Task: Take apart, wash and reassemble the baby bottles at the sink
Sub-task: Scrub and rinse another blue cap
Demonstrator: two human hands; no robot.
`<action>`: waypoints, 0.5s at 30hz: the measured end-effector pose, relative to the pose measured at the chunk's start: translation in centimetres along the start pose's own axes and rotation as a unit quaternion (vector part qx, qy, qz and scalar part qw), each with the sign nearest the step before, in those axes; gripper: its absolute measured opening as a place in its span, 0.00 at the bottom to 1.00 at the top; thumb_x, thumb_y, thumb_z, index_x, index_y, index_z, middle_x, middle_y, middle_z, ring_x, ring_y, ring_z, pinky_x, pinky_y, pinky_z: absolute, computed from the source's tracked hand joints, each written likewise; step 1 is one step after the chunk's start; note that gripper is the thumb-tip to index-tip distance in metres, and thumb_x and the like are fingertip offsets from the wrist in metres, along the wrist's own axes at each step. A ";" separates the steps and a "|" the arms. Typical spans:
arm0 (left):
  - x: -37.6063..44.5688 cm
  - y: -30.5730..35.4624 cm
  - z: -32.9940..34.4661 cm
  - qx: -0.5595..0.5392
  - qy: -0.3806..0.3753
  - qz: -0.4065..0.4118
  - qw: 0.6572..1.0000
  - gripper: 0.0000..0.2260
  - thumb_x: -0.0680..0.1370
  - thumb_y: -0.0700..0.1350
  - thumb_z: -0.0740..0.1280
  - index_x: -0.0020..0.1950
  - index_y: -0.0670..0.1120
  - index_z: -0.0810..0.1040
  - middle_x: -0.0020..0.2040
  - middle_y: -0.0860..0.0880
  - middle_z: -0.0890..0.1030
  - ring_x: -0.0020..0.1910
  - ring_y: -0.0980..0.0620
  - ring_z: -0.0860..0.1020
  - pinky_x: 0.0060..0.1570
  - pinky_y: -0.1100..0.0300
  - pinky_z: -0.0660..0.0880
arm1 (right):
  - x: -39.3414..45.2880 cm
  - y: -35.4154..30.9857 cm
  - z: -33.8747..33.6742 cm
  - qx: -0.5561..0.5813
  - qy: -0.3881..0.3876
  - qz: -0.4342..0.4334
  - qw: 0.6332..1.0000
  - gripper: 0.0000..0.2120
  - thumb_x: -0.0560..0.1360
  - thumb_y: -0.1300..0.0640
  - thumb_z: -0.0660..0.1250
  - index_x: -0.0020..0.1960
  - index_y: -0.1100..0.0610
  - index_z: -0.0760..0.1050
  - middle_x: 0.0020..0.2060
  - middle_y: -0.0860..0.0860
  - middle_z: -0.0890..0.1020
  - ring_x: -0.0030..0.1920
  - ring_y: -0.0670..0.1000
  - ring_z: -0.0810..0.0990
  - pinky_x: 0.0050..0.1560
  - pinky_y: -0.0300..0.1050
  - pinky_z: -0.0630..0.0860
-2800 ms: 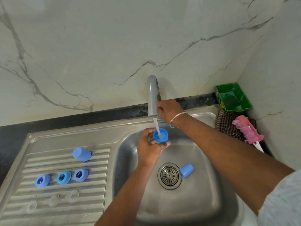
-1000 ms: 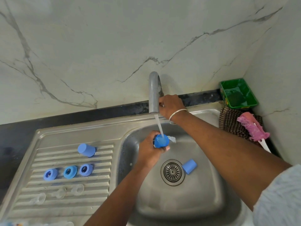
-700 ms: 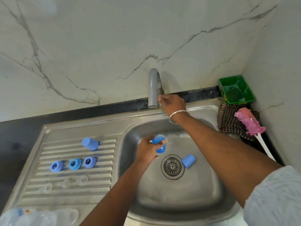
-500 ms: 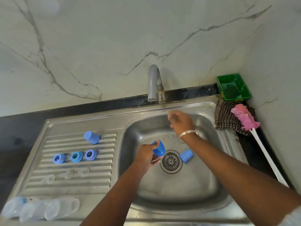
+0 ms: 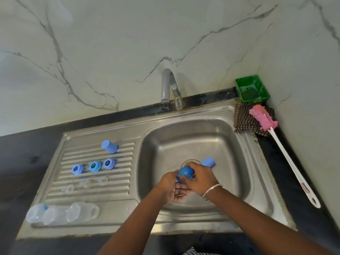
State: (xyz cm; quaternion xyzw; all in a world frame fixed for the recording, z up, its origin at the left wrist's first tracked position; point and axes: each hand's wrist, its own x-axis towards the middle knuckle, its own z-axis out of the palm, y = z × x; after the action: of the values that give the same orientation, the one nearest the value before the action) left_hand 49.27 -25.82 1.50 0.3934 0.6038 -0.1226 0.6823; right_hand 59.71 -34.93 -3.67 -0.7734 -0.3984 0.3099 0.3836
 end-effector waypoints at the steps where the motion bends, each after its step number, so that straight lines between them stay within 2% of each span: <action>1: -0.2 -0.3 -0.4 0.033 0.002 0.003 0.999 0.25 0.84 0.56 0.51 0.55 0.40 0.81 0.49 0.43 0.86 0.43 0.47 0.85 0.48 0.56 0.75 | -0.1 -0.4 -0.1 -0.019 -0.006 0.020 1.000 0.14 0.69 0.43 0.71 0.48 0.51 0.77 0.41 0.48 0.80 0.42 0.49 0.79 0.45 0.46 0.77; 3: -0.8 -0.7 -1.0 0.085 0.014 0.020 0.996 0.23 0.83 0.55 0.55 0.54 0.39 0.81 0.45 0.44 0.87 0.39 0.49 0.85 0.44 0.59 0.74 | 0.2 -0.8 -0.3 -0.038 -0.021 0.059 0.997 0.17 0.71 0.41 0.70 0.42 0.56 0.78 0.36 0.51 0.80 0.38 0.51 0.79 0.42 0.48 0.77; 5: -1.1 -0.8 -1.9 0.092 0.051 0.056 0.993 0.17 0.82 0.52 0.59 0.49 0.41 0.80 0.41 0.46 0.86 0.35 0.49 0.83 0.40 0.60 0.72 | 0.6 -1.4 -0.6 -0.014 -0.017 0.069 0.997 0.20 0.70 0.38 0.67 0.42 0.56 0.78 0.35 0.51 0.81 0.38 0.51 0.80 0.44 0.49 0.78; 8: -0.8 -0.7 -3.7 0.062 0.134 0.168 0.975 0.04 0.79 0.44 0.65 0.49 0.46 0.79 0.42 0.48 0.84 0.34 0.50 0.80 0.34 0.62 0.69 | 1.1 -2.9 -1.0 0.004 0.050 0.035 0.998 0.19 0.70 0.36 0.67 0.46 0.53 0.76 0.35 0.48 0.80 0.38 0.50 0.80 0.43 0.47 0.78; 10: -0.8 -0.5 -4.7 0.036 0.165 0.248 0.954 0.05 0.78 0.40 0.65 0.50 0.49 0.77 0.45 0.48 0.83 0.34 0.51 0.80 0.29 0.64 0.68 | 1.4 -4.1 -1.2 -0.003 0.102 -0.014 0.995 0.16 0.72 0.40 0.69 0.50 0.52 0.75 0.35 0.48 0.80 0.37 0.50 0.79 0.41 0.44 0.75; 11: -1.0 -0.4 -5.2 0.026 0.171 0.278 0.945 0.05 0.79 0.39 0.65 0.50 0.48 0.77 0.45 0.48 0.83 0.35 0.52 0.80 0.27 0.64 0.68 | 1.6 -4.3 -1.2 -0.016 0.105 -0.027 0.994 0.16 0.73 0.41 0.69 0.51 0.52 0.75 0.36 0.49 0.80 0.38 0.51 0.79 0.41 0.44 0.75; 13: -1.2 -0.2 -6.4 0.022 0.180 0.308 0.934 0.06 0.79 0.37 0.64 0.51 0.47 0.77 0.47 0.46 0.82 0.39 0.52 0.79 0.27 0.69 0.70 | 2.2 -4.4 -0.8 -0.091 0.043 0.006 0.995 0.19 0.74 0.40 0.67 0.54 0.54 0.75 0.41 0.52 0.82 0.43 0.53 0.80 0.45 0.45 0.76; 15: -0.8 -0.1 -7.6 0.037 0.186 0.324 0.927 0.07 0.79 0.38 0.64 0.50 0.49 0.79 0.48 0.47 0.84 0.42 0.52 0.80 0.34 0.68 0.73 | 2.3 -4.6 -0.7 -0.155 0.007 0.034 0.987 0.22 0.74 0.37 0.66 0.56 0.54 0.75 0.43 0.52 0.82 0.46 0.55 0.80 0.46 0.46 0.76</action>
State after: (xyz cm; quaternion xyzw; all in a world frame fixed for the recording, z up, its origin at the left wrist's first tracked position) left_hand 43.46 -20.92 2.45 0.6082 0.5545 0.1579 0.5456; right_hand 59.64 -31.44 0.11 -0.8387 -0.4121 0.2519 0.2514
